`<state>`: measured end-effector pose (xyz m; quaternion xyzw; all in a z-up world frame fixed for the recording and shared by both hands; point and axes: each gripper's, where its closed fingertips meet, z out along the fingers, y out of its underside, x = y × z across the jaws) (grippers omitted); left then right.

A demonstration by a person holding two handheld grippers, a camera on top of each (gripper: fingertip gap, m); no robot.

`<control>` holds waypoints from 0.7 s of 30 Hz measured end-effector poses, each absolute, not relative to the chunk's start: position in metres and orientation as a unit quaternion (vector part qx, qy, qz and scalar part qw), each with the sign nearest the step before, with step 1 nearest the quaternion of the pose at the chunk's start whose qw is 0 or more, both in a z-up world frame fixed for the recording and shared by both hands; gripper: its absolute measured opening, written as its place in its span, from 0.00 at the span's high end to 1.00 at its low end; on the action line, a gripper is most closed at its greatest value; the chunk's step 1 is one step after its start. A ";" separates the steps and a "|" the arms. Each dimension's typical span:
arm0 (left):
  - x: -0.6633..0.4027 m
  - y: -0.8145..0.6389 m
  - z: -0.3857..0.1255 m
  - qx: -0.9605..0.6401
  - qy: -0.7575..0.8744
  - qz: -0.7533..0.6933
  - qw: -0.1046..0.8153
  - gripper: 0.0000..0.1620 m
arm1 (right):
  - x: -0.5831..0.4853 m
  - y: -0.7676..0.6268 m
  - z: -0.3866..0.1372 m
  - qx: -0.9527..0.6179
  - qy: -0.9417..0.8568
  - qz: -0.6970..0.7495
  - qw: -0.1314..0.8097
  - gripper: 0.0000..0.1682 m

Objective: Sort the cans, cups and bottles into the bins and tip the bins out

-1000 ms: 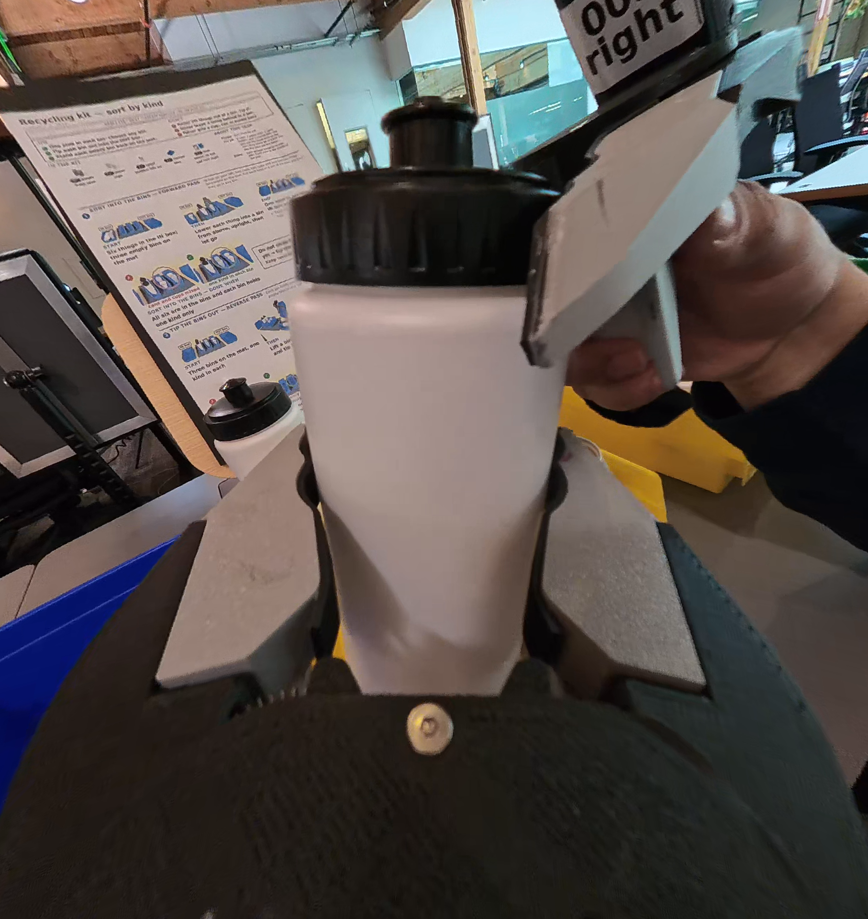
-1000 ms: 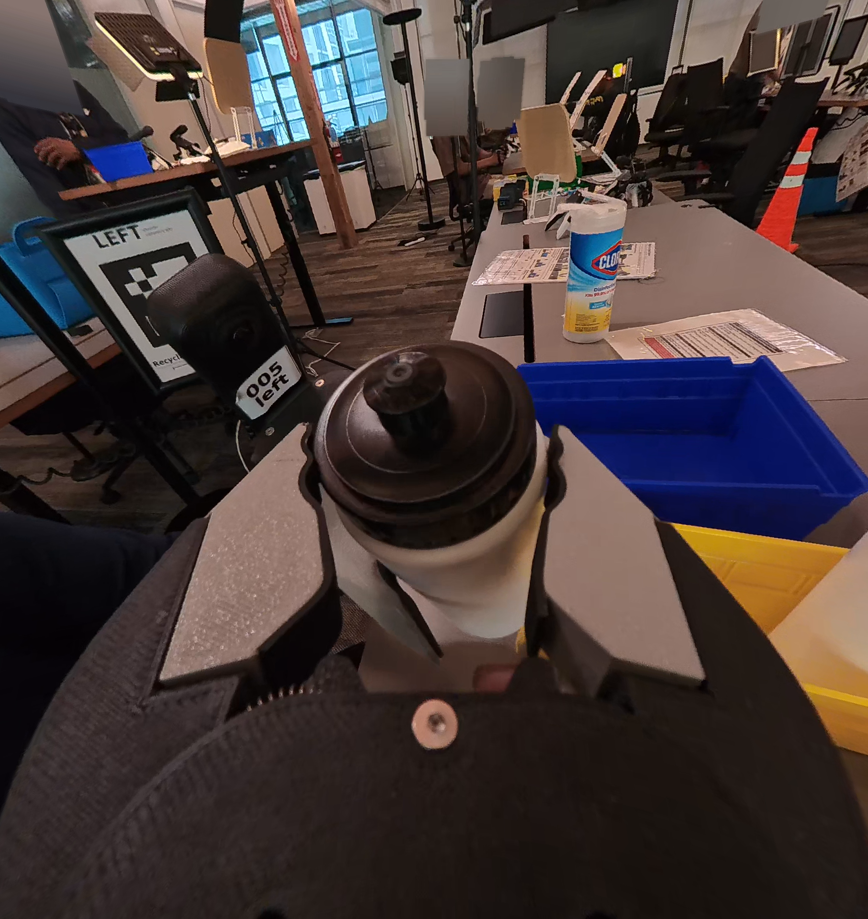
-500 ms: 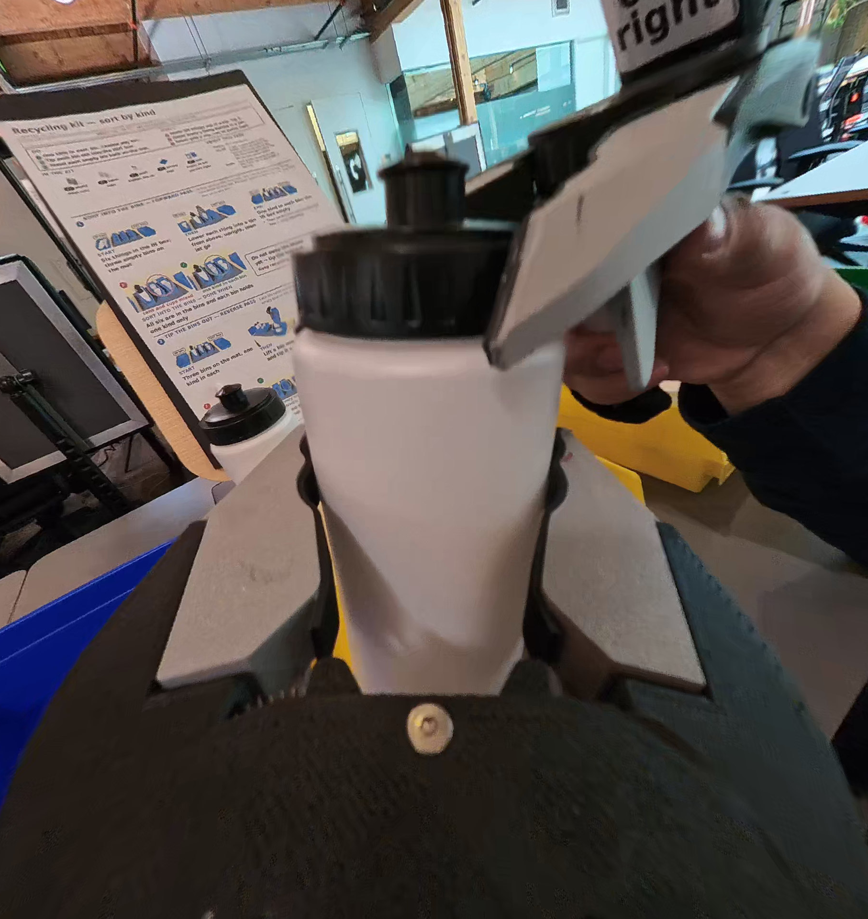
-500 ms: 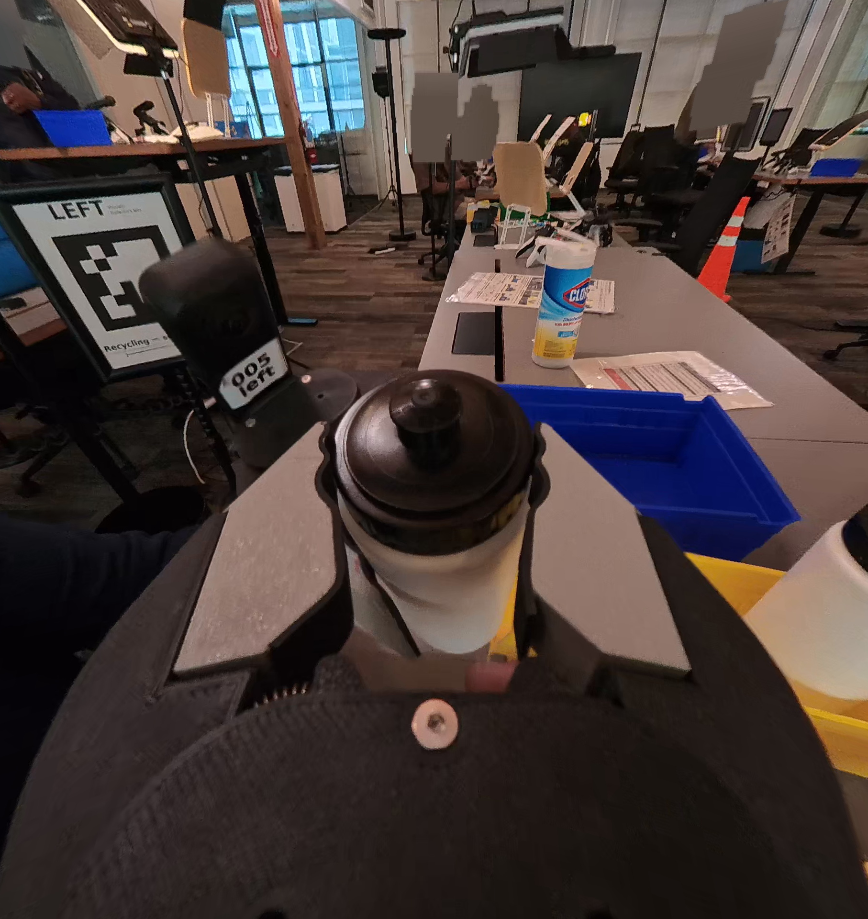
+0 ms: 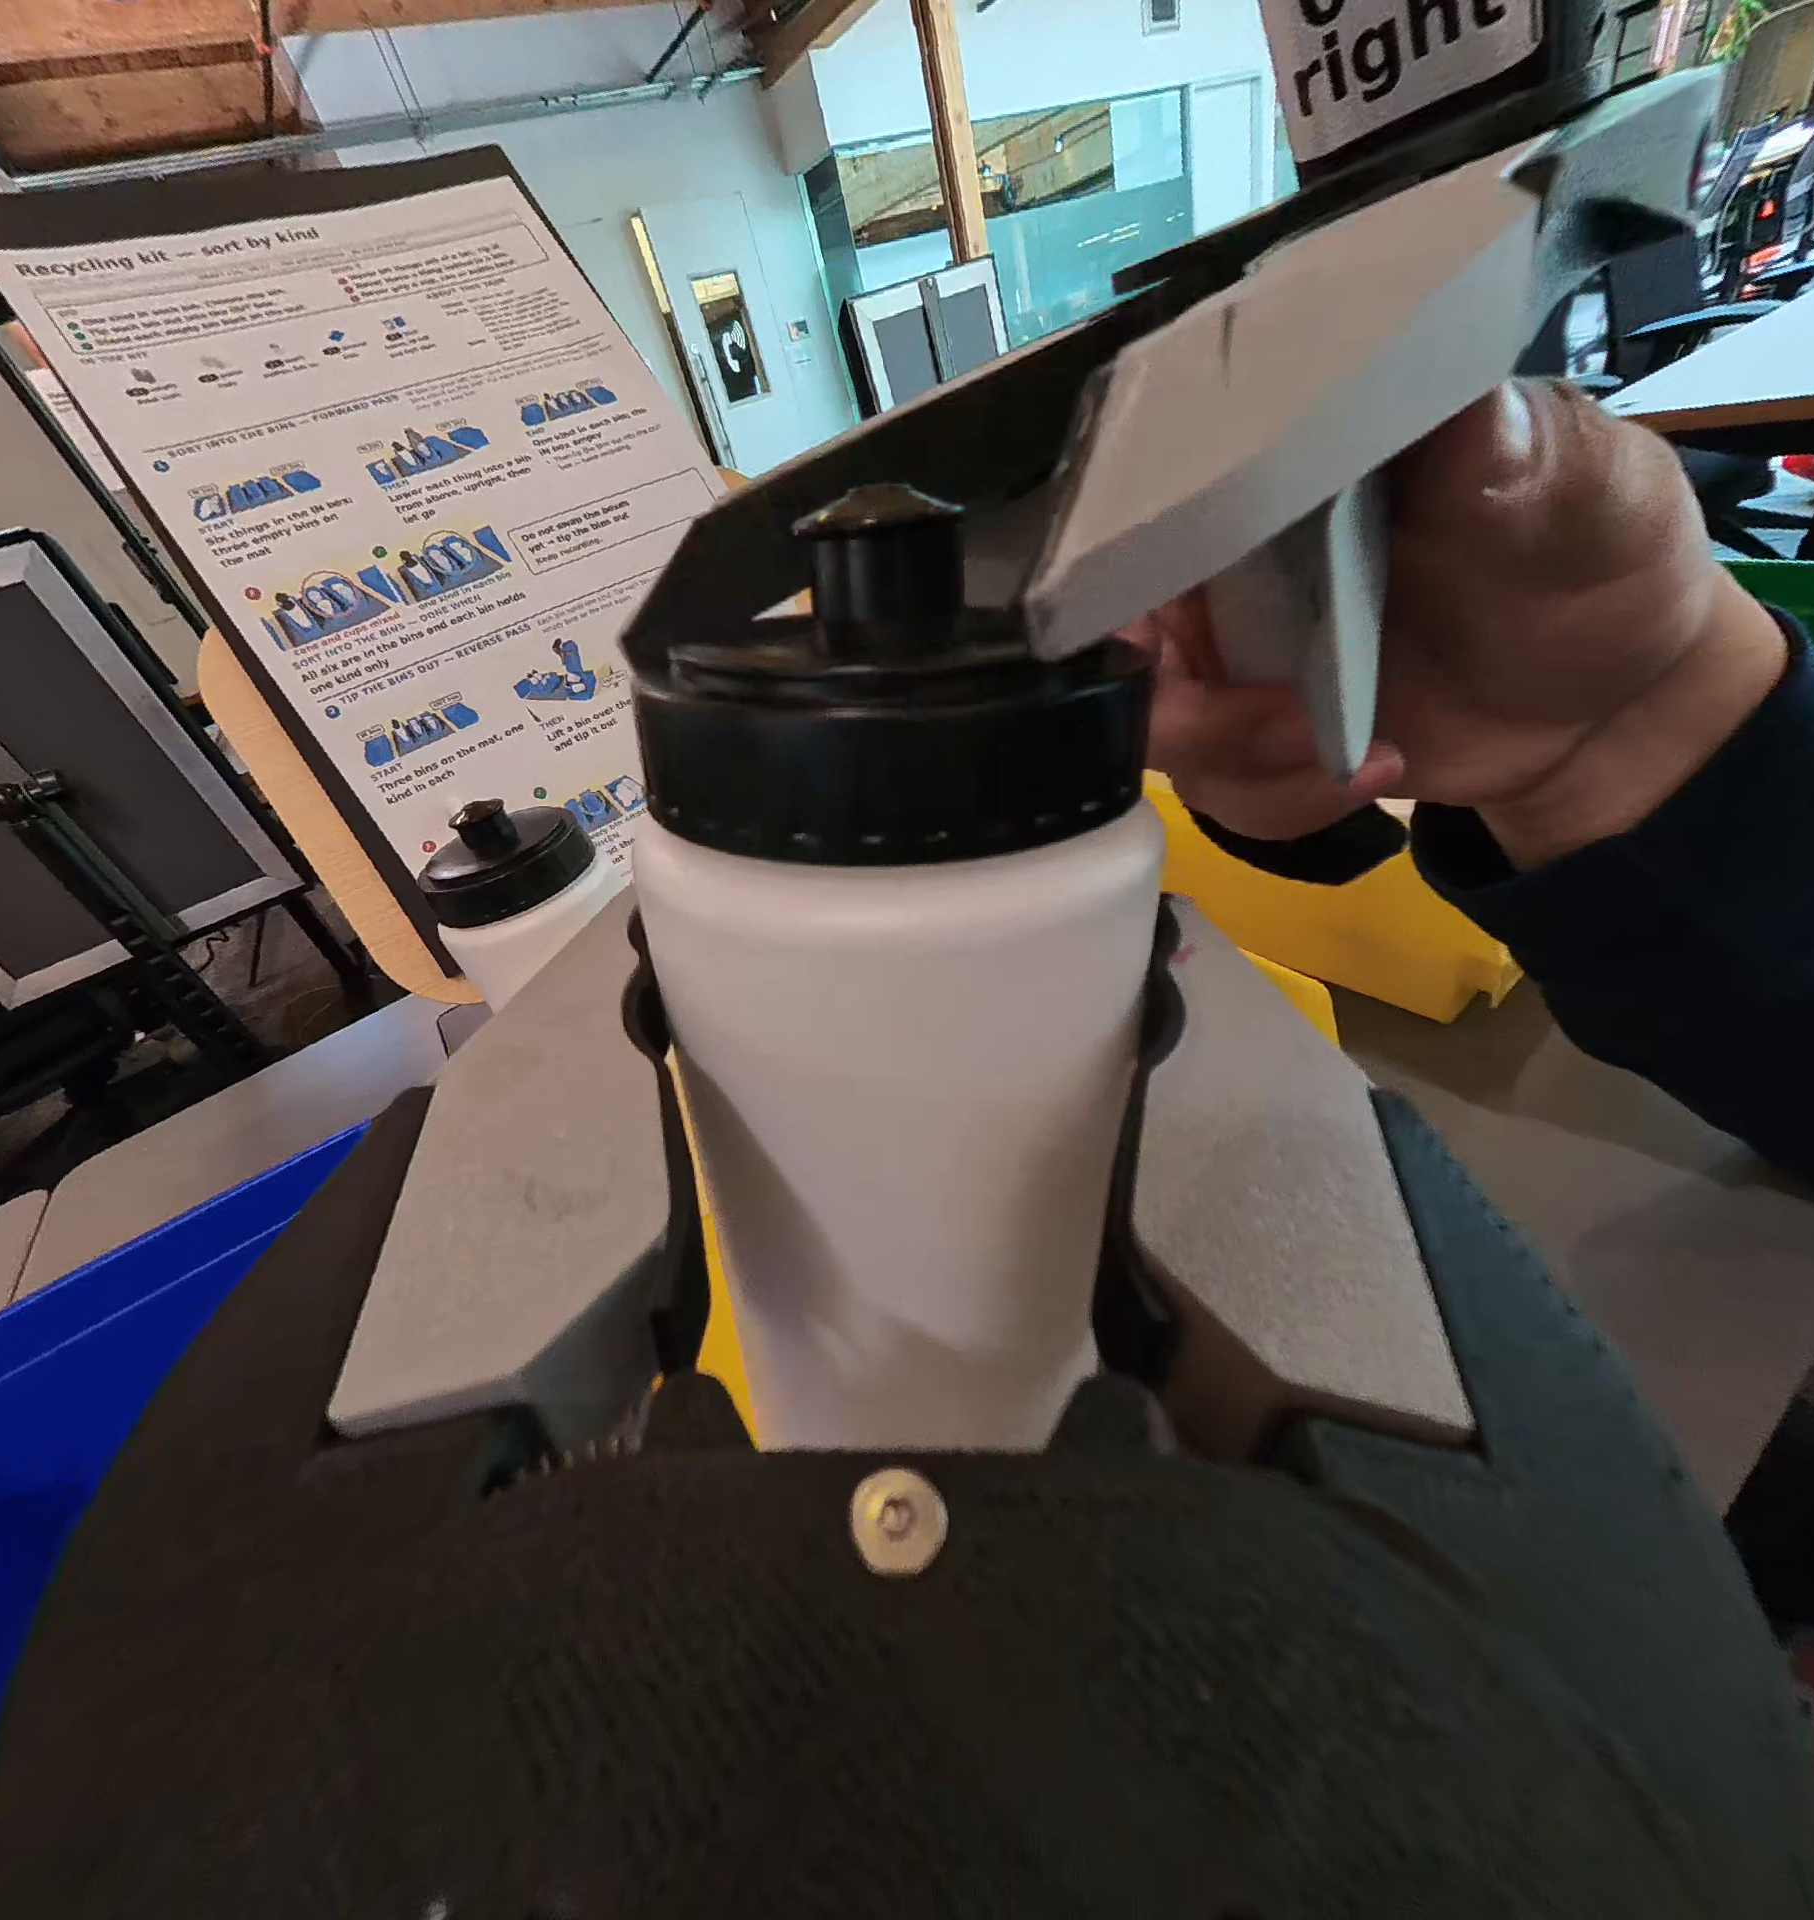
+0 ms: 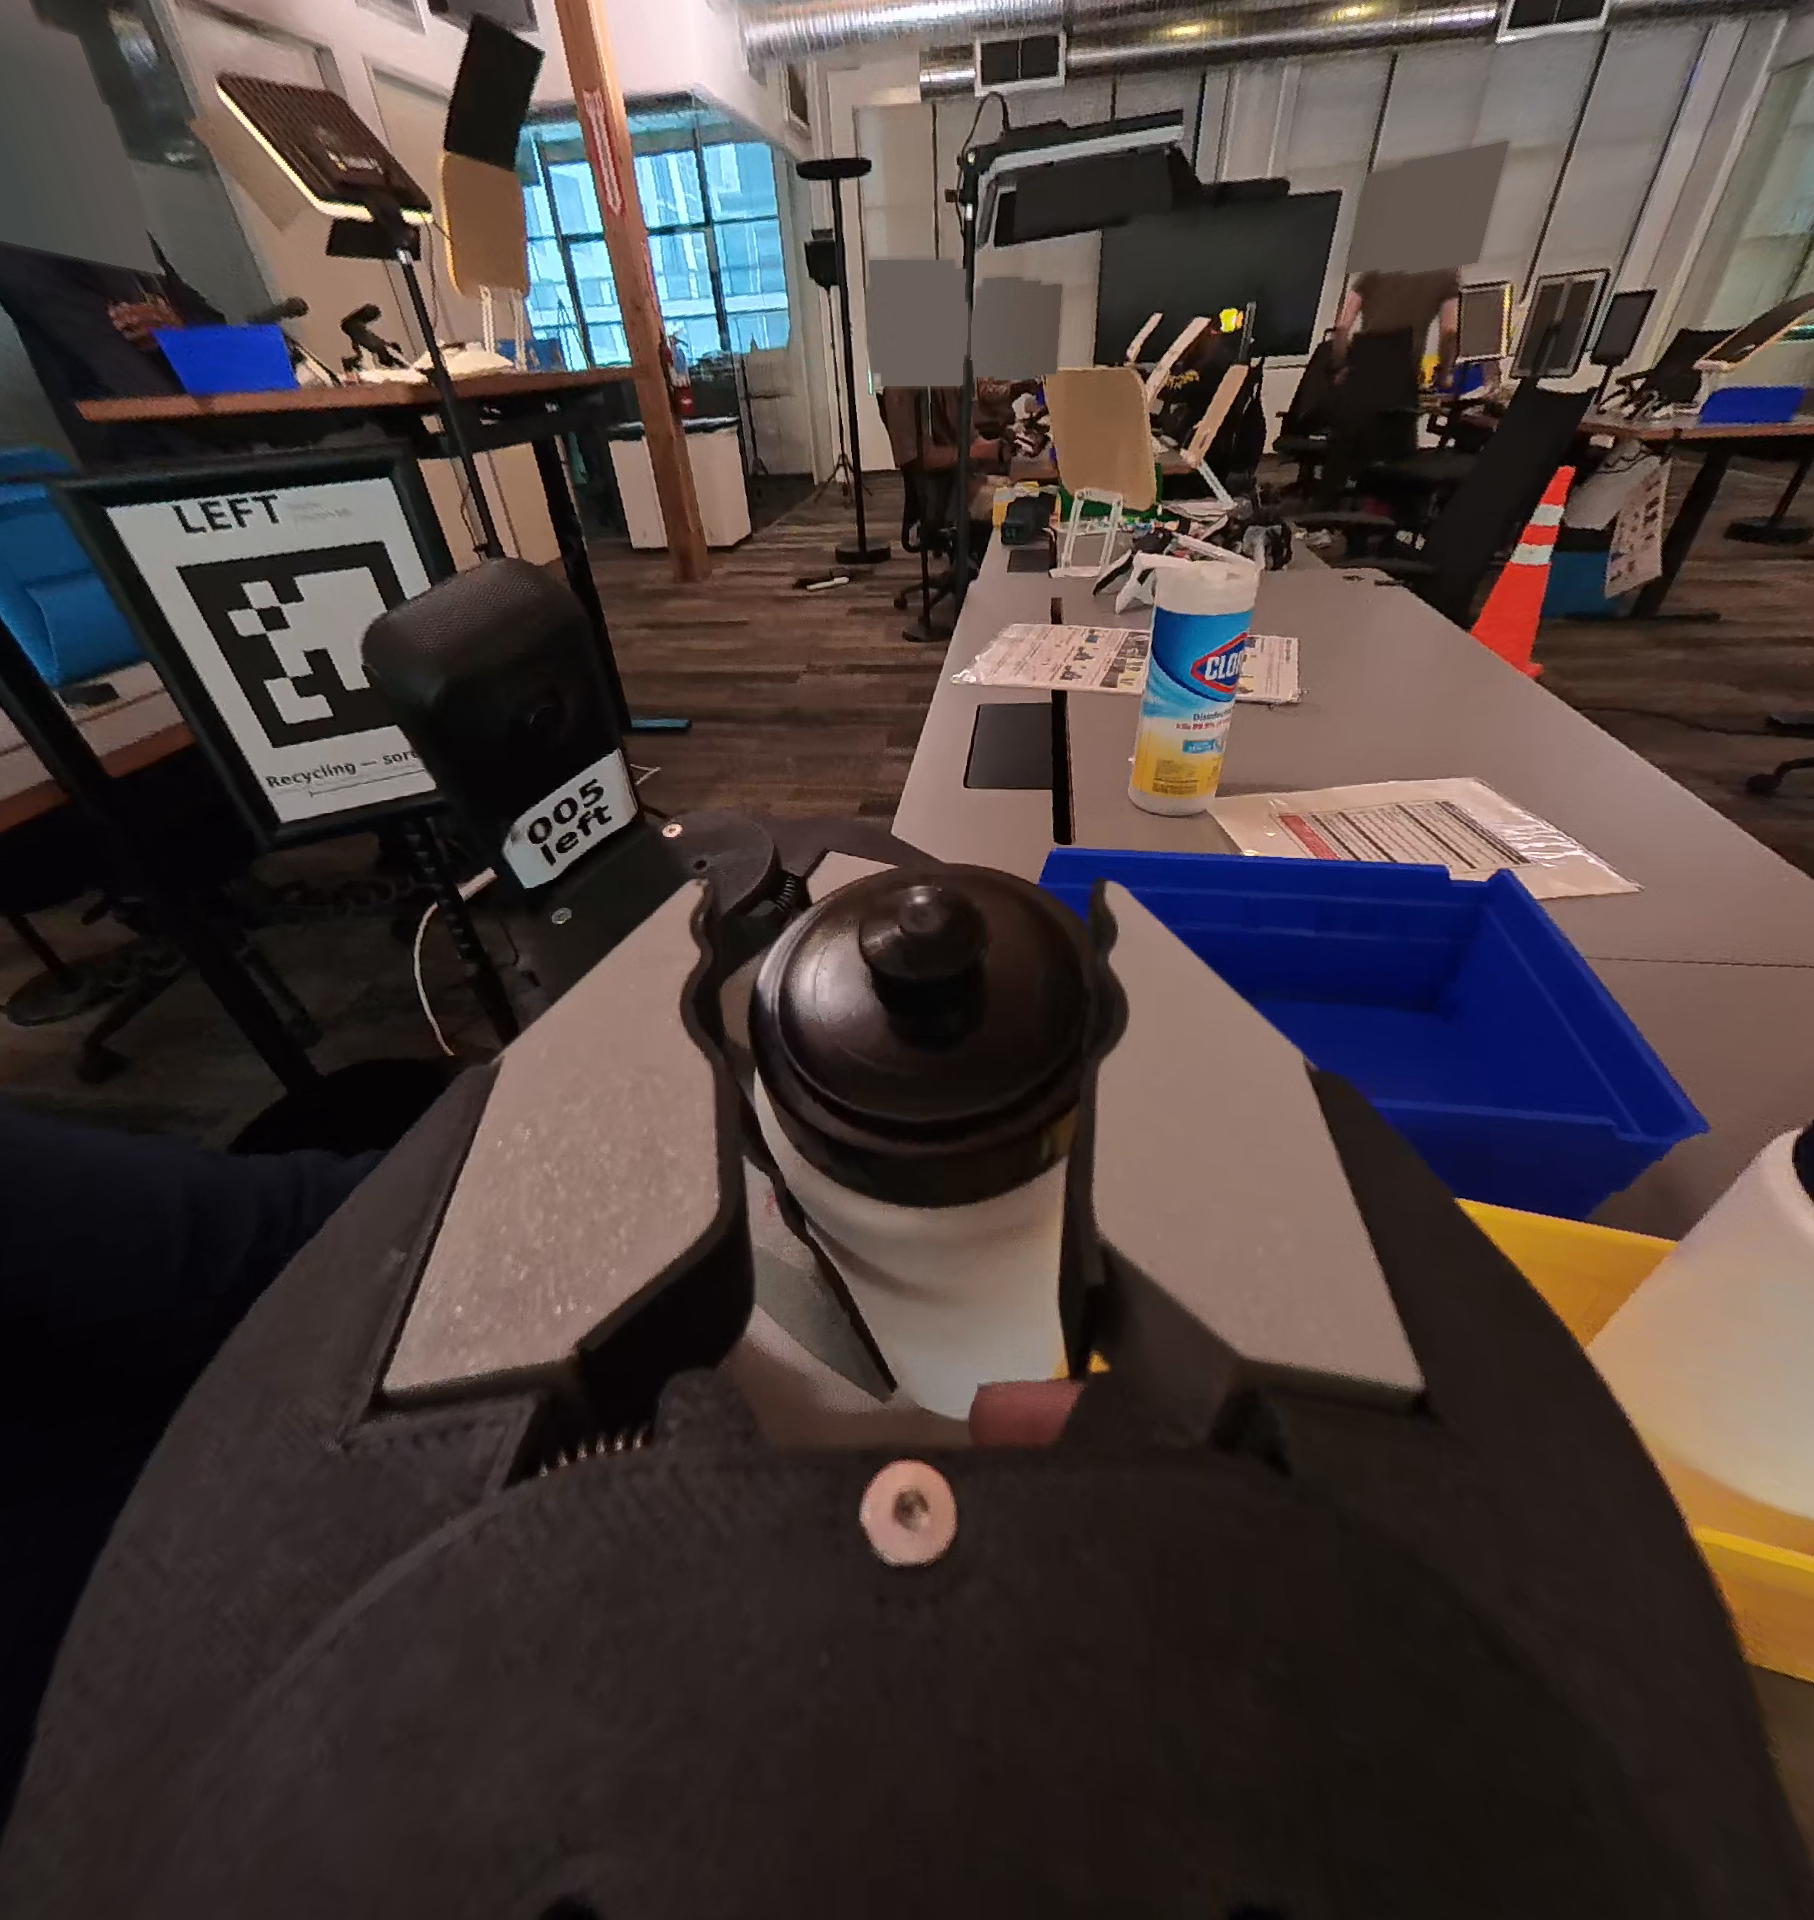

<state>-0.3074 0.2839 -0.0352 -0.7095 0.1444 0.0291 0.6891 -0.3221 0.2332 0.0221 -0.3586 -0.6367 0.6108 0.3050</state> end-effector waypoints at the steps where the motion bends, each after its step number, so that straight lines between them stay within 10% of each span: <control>1: -0.307 0.284 -0.035 -0.711 0.143 0.028 0.688 0.44 | -0.323 0.235 0.021 -0.361 -0.638 0.605 0.310 0.61; 21: -0.310 0.288 -0.044 -0.720 0.137 0.014 0.680 0.45 | -0.333 0.243 0.007 -0.385 -0.653 0.553 0.345 0.67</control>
